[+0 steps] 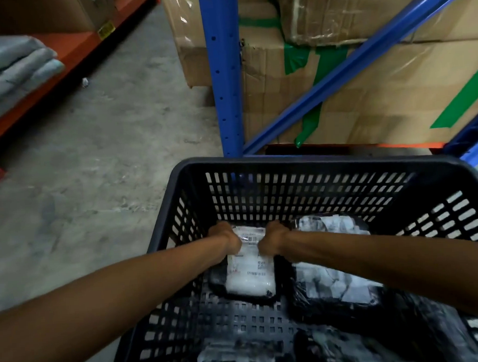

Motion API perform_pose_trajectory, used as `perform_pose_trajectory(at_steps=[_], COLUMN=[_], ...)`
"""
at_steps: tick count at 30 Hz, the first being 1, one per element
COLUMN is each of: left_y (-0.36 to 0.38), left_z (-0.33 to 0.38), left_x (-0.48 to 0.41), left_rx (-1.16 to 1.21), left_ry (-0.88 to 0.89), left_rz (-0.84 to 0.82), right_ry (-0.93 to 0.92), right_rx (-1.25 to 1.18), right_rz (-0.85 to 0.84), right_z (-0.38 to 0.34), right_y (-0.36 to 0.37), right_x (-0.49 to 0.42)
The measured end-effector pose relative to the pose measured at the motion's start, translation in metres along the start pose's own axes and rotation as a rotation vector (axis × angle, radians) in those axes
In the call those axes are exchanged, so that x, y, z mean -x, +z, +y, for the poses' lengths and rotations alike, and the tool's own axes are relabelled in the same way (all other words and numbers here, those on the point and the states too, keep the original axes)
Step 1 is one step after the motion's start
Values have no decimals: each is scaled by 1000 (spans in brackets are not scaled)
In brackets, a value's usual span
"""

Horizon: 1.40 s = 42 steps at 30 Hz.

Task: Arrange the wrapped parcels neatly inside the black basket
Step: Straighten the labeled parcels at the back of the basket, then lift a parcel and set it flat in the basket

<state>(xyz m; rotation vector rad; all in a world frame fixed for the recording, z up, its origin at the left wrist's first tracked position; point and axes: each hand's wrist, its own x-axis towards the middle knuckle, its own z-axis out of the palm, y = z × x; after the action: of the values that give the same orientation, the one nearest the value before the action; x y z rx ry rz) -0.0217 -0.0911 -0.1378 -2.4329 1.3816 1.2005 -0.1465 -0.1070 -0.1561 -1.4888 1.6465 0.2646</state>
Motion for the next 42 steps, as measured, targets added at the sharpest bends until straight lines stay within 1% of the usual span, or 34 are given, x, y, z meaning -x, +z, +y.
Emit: perform_pose_trajectory(at_steps=[4, 6, 7, 9, 10, 13, 14, 15, 16, 18, 21, 23, 25, 26, 28, 29, 31, 32, 33, 34, 35, 37, 40, 42], left_y=[-3, -7, -8, -15, -18, -25, -26, -26, -24, -17, -7, -6, -14, -22, -47, -62, -89, -97, -101, -99, -94, -77, -57, -48], left_z=[-1, -11, -19, -36, -44, -63, -68, -73, -78, -83, -82, -79, -78, -78, -72, -66, -51, -44, -38, -34, -32, -31, -30, -25], left_x=[13, 31, 42, 72, 89, 141, 155, 165, 171, 176, 175, 170, 162, 159, 157, 160, 168, 170, 172, 173, 173, 164, 135, 120], left_rx=[-103, -204, -255, -365, -417, -473, -515, -564, -610, -669, -728, -721, -618, -515, -211, -50, 260, 420, 552, 651, 717, 761, 740, 697], left_ry=[59, 139, 200, 318, 367, 467, 502, 535, 568, 587, 553, 530, 512, 499, 471, 460, 440, 438, 429, 405, 378, 308, 171, 144], left_rz=[-48, -82, -132, -261, -329, -541, -589, -612, -607, -535, -450, -426, -417, -416, -385, -323, -136, -78, -65, -89, -126, -161, -109, -66], right_ry=[-34, -115, -176, -299, -356, -458, -504, -561, -611, -676, -694, -678, -609, -548, -448, -424, -375, -333, -286, -230, -181, -134, -157, -152], right_rx=[-17, 5, 0, -48, -71, -56, -14, 41, 81, 137, 195, 157, 21, -91, -353, -461, -702, -820, -913, -982, -1027, -1040, -935, -889], right_rz=[8, -4, -23, -126, -213, -482, -519, -512, -486, -425, -359, -348, -366, -376, -349, -318, -279, -244, -226, -227, -230, -196, -164, -116], right_z=[8, 13, 17, 25, 31, 50, 57, 63, 67, 70, 72, 75, 77, 75, 71, 68, 59, 54, 49, 45, 40, 30, 20, 20], right_y=[-1, -6, -9, -13, -14, -2, 7, 15, 22, 32, 38, 39, 33, 24, -3, -18, -50, -62, -73, -79, -84, -83, -67, -51], right_x=[15, 42, 60, 105, 126, 170, 175, 176, 176, 173, 164, 159, 158, 159, 160, 159, 158, 157, 156, 151, 148, 145, 136, 121])
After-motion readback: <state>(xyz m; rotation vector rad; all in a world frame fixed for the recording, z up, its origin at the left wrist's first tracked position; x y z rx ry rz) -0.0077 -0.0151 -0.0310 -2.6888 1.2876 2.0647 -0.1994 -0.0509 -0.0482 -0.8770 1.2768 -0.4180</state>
